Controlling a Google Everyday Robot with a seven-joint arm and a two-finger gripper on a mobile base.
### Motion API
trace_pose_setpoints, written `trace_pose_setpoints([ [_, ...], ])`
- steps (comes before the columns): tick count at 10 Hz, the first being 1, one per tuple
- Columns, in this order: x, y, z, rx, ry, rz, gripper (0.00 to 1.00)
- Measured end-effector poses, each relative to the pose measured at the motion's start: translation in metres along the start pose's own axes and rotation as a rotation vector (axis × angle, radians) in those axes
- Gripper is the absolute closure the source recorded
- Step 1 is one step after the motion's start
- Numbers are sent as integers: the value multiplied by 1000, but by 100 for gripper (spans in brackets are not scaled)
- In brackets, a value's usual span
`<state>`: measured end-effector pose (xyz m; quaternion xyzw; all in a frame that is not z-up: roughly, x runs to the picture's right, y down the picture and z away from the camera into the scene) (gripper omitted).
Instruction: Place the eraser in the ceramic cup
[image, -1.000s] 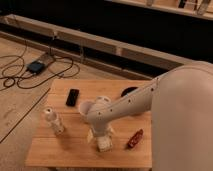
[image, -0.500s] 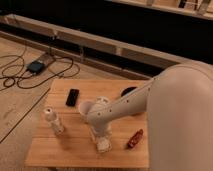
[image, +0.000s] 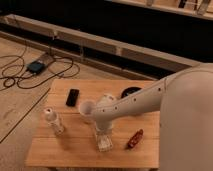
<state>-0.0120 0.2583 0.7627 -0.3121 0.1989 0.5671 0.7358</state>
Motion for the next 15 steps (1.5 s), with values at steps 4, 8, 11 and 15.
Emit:
trace_pose_setpoints([
  [4, -13, -7, -59, -55, -43, -46, 100],
  [8, -47, -16, -110, -56, -122, -101, 100],
  [11, -76, -8, -140, -73, -179, -153, 100],
  [15, -112, 20, -169, -115, -295, -212, 100],
])
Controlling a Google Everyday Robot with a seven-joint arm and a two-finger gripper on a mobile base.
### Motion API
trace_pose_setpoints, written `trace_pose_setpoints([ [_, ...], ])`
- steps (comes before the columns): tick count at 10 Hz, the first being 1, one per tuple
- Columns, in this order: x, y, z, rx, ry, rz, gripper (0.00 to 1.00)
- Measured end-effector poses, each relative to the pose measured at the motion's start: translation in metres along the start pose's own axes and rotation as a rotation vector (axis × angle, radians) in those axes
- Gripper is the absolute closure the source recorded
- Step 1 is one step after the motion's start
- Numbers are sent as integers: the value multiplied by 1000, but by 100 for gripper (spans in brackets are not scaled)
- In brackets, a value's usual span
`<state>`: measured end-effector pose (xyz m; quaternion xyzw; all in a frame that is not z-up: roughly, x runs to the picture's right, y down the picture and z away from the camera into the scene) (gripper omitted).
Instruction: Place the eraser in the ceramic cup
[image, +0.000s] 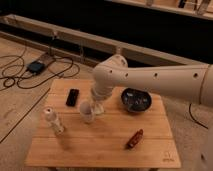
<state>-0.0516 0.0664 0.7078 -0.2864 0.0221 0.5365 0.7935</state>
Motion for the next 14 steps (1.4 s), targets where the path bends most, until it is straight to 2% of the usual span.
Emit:
trace_pose_setpoints([
  [5, -30, 22, 14, -38, -101, -65, 100],
  [8, -42, 24, 26, -39, -147, -104, 100],
  [9, -43, 24, 33, -37, -156, -109, 93],
  [12, -43, 27, 48, -31, -174, -119, 65],
  [14, -42, 29, 59, -36, -184, -118, 44],
])
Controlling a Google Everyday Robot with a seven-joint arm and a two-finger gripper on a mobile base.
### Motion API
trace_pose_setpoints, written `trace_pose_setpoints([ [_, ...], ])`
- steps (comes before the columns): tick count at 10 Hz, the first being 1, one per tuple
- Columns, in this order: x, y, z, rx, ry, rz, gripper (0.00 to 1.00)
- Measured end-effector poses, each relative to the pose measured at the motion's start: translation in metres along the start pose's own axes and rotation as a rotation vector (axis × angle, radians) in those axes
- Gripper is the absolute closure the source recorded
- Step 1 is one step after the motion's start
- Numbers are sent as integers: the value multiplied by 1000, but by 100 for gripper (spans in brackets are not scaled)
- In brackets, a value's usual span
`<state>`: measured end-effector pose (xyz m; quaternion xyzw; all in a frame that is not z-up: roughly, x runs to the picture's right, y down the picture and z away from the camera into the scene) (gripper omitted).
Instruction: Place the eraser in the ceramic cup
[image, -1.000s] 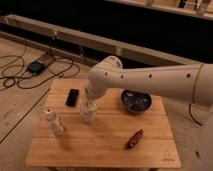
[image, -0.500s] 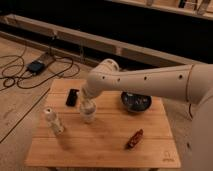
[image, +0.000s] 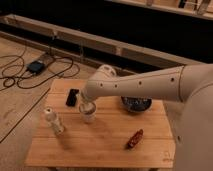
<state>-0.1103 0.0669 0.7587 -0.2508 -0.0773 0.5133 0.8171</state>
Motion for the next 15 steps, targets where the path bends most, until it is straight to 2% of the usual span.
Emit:
trace_pose_setpoints([
  [2, 0, 0, 5, 0, -11, 2, 26],
  [3, 0, -2, 7, 5, -18, 0, 20],
  [8, 0, -3, 10, 19, -34, -10, 20],
  [12, 2, -4, 1, 31, -40, -10, 20],
  [15, 2, -3, 2, 29, -37, -10, 20],
])
